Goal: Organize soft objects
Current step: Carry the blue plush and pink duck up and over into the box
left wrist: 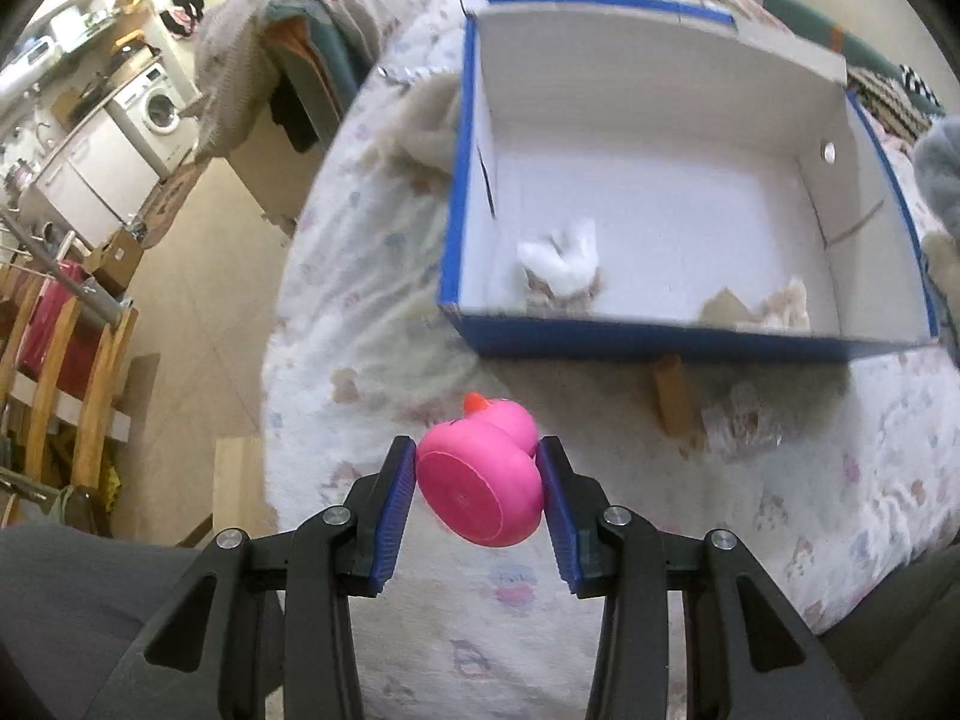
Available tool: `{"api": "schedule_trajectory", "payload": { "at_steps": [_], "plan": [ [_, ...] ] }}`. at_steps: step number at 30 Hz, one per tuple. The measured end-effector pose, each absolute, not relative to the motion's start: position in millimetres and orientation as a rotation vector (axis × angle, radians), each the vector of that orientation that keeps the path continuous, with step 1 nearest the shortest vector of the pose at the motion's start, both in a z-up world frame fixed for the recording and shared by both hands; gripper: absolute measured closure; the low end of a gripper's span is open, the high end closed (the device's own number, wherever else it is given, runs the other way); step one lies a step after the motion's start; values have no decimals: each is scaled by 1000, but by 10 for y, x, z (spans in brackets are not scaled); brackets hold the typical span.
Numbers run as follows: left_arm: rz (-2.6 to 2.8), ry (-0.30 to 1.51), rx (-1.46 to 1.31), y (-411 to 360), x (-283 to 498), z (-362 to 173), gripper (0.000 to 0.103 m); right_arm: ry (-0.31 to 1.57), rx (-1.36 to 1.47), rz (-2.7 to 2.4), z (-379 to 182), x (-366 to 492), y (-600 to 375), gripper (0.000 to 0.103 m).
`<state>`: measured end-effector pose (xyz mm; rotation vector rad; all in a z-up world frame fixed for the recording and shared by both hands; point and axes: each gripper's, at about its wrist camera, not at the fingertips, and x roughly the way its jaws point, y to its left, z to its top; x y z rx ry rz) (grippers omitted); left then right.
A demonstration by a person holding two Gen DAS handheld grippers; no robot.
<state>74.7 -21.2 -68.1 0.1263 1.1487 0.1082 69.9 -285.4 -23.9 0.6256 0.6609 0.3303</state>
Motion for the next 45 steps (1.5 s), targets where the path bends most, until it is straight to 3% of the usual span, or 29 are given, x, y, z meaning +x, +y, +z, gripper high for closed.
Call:
{"api": "schedule_trajectory", "payload": {
  "at_steps": [10, 29, 45],
  "plan": [
    [143, 1004, 69, -204, 857, -175, 65, 650, 616, 329, -188, 756, -2755, 83],
    [93, 919, 108, -386, 1604, 65, 65, 638, 553, 338, 264, 1320, -2691, 83],
    [-32, 986, 138, -781, 2012, -419, 65, 775, 651, 328, -348, 1865, -2754, 83]
  ]
}}
